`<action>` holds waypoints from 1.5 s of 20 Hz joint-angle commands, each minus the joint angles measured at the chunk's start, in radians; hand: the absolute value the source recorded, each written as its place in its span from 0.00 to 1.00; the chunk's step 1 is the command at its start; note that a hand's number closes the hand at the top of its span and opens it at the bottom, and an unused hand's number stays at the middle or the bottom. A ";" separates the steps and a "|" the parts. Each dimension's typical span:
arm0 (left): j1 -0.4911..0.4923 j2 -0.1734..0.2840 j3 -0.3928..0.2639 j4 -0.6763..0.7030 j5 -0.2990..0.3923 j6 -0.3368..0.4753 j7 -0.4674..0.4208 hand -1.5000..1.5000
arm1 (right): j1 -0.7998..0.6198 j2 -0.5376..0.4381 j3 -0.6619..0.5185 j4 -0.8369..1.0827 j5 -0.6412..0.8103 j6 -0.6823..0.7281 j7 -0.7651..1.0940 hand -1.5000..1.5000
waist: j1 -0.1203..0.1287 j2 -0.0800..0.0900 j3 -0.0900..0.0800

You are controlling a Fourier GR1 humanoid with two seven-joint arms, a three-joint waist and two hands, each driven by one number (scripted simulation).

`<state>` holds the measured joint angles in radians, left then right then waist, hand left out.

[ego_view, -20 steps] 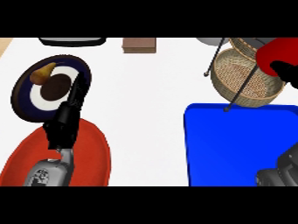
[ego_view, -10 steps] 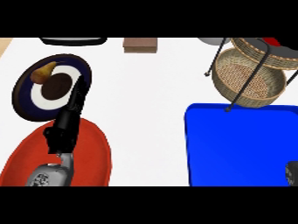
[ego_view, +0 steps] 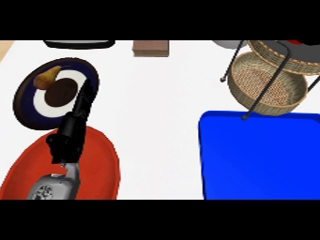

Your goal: Pick the can from the tray and place it in the tiered basket

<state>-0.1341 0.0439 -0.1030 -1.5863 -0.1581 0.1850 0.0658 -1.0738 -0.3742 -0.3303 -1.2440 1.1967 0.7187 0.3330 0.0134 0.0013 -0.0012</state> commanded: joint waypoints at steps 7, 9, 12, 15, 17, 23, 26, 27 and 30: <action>-0.010 0.001 0.014 0.015 -0.001 -0.001 -0.015 0.50 | -0.011 0.056 -0.217 0.185 -0.154 -0.157 0.060 0.00 | 0.001 0.003 0.001; -0.008 0.019 0.026 0.004 0.015 -0.023 -0.012 0.50 | -0.027 0.009 -0.283 0.204 -0.208 -0.179 0.021 0.00 | 0.003 0.004 0.002; -0.006 -0.023 -0.012 0.020 -0.017 0.009 -0.022 0.50 | -0.047 0.020 -0.340 0.137 -0.252 -0.237 0.076 0.00 | -0.010 0.000 0.002; 0.010 -0.010 -0.008 -0.020 -0.013 0.001 0.013 0.50 | -0.095 -0.054 -0.401 0.180 -0.257 -0.289 0.148 0.00 | -0.001 0.000 0.002; 0.001 0.007 0.020 -0.026 0.011 -0.013 0.015 0.50 | -0.100 -0.117 -0.427 0.145 -0.271 -0.235 0.208 0.00 | -0.012 -0.004 0.001; 0.010 0.028 0.035 -0.030 0.015 -0.027 0.025 0.50 | 0.066 -0.236 -0.628 0.142 -0.406 -0.233 0.154 0.00 | -0.024 -0.005 0.002; 0.048 0.020 0.048 0.021 0.024 -0.023 -0.060 0.50 | 0.131 -0.362 -0.715 0.161 -0.498 -0.091 0.113 0.00 | -0.032 -0.005 0.002; -0.004 0.027 0.061 0.002 0.037 -0.031 0.005 0.50 | 0.163 -0.380 -0.737 0.133 -0.518 -0.065 0.116 0.00 | -0.037 -0.007 0.002; -0.006 0.003 0.047 0.039 0.026 -0.018 -0.036 0.50 | 0.243 -0.500 -0.810 0.200 -0.586 0.029 0.046 0.00 | -0.035 -0.004 0.002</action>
<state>-0.1259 0.0512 -0.0642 -1.5726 -0.1451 0.1750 0.0478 -0.9128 -0.7639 -1.0589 -1.0675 0.6913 0.6516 0.4194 -0.0226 -0.0036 0.0010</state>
